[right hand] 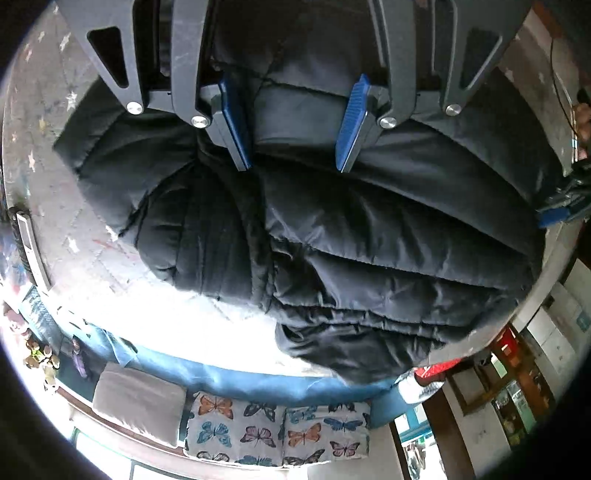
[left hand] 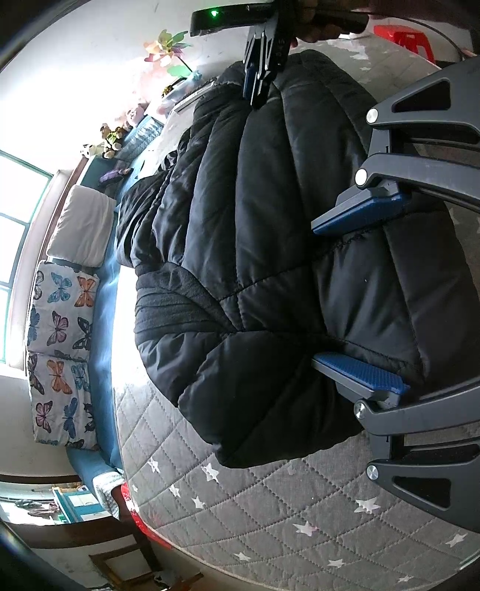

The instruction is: Fold large clothes

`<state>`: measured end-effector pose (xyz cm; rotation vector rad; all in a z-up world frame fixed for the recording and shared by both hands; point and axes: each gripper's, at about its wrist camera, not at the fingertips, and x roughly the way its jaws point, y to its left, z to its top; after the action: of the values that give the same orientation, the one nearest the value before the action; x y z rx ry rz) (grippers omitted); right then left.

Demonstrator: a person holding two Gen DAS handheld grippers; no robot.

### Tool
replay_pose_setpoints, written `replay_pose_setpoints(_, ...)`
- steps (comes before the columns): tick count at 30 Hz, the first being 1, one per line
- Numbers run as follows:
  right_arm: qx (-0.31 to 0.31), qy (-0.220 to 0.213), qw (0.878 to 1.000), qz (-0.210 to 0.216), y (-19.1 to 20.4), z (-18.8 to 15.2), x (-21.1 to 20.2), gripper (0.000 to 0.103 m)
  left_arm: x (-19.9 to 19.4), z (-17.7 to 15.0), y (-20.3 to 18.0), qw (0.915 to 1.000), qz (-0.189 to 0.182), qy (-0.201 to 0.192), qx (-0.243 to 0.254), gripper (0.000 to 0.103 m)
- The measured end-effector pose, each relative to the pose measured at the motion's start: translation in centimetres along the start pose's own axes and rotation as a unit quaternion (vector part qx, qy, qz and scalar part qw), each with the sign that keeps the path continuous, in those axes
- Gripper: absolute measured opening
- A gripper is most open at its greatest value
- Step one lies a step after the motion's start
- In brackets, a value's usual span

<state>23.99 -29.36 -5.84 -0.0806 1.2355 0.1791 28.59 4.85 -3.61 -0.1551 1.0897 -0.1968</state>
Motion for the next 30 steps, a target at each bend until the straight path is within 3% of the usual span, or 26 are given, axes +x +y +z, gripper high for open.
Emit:
replay_pose_setpoints(3, -0.012, 0.002, 1.000, -0.016, 0.6, 0.8, -1.6, 0.050, 0.0, 0.0, -0.1, 1.0000, 0.003, 0.001, 0.002, 0.070)
replay_pose_setpoints(7, -0.011, -0.025, 0.999, 0.015, 1.9, 3.2, -3.2, 0.050, 0.0, 0.0, -0.3, 1.0000, 0.002, 0.003, 0.000, 0.070)
replay_pose_setpoints(14, -0.008, -0.029, 0.997, 0.073, 5.2, 8.0, 0.5, 0.050, 0.0, -0.1, -0.1, 1.0000, -0.002, 0.003, -0.004, 0.070)
replay_pose_setpoints(23, 0.020, -0.003, 0.998, 0.059, 5.3, 9.6, 6.6, 0.050, -0.3, -0.2, 0.6, 0.9998, -0.018, -0.003, -0.010, 0.070)
replay_pose_setpoints(27, 0.024, 0.004, 0.998, 0.057, 5.0, 10.0, 6.1, 0.050, -0.3, -0.1, 0.5, 0.9997, -0.017, -0.003, -0.015, 0.070)
replay_pose_setpoints(30, 0.019, -0.017, 0.998, 0.058, 5.4, 10.2, 4.0, 0.050, -0.4, -0.2, 0.4, 0.9997, -0.018, -0.002, -0.015, 0.070)
